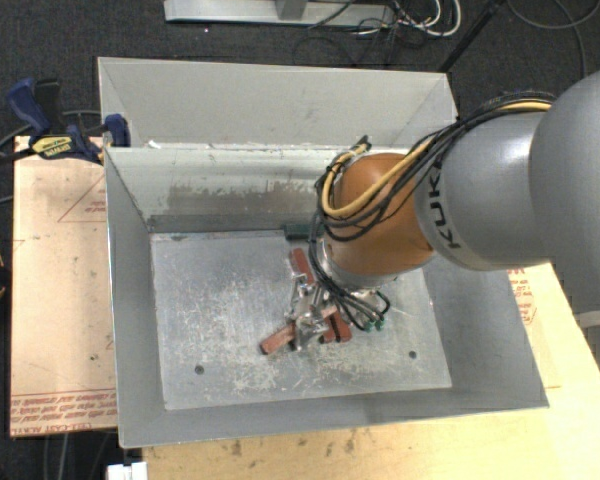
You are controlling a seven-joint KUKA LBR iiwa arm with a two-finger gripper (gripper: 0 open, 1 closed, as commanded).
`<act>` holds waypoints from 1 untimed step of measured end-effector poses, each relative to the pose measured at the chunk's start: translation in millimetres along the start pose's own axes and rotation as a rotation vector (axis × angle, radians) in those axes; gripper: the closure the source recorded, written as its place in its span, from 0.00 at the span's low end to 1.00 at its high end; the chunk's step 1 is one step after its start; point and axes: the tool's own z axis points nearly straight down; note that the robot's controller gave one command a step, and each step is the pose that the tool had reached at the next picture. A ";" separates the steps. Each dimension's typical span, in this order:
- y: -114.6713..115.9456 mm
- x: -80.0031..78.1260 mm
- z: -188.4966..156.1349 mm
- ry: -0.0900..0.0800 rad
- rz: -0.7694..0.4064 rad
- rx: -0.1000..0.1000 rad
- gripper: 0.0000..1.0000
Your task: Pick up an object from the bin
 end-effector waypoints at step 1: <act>0.0 0.0 0.0 0.000 0.000 0.000 1.00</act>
Offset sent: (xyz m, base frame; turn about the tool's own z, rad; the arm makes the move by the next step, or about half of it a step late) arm -0.0130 0.0006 0.1302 -0.0753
